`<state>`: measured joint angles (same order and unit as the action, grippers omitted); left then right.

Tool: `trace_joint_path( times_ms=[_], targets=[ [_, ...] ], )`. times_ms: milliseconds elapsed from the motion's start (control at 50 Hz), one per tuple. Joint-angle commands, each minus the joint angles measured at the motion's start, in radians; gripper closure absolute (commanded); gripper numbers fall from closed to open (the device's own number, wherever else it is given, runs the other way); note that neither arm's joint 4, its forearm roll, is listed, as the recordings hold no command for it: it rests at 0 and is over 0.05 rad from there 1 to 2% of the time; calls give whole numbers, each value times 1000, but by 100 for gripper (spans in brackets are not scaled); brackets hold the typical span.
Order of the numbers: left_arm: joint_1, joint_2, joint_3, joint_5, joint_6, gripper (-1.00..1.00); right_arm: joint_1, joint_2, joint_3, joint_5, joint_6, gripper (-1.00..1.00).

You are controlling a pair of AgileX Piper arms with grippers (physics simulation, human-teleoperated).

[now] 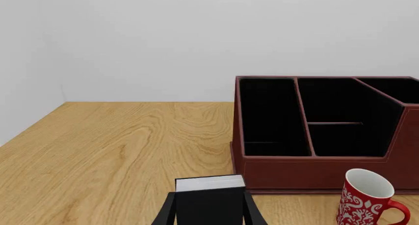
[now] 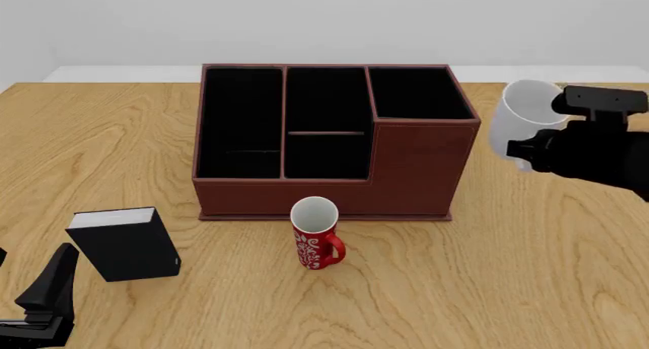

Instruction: Pick up the white mug and place it to the right of the caddy.

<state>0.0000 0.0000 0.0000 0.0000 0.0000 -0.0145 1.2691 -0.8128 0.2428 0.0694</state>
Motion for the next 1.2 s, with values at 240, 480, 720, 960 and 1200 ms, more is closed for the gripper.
trace_joint_path(
  times_ms=[240, 480, 720, 960, 1200],
  targets=[
    [0, 0, 0, 0, 0, -100, 4, 36, 13, -32, 10, 100],
    [0, 0, 0, 0, 0, -100, -2, 74, -9, -45, 30, 100],
    [0, 0, 0, 0, 0, -100, 0, 130, -26, -73, 48, 100],
    [0, 0, 0, 0, 0, -100, 8, 176, -36, -88, 50, 100],
    [0, 0, 0, 0, 0, -100, 5, 219, -44, -105, 52, 100]
  ],
)
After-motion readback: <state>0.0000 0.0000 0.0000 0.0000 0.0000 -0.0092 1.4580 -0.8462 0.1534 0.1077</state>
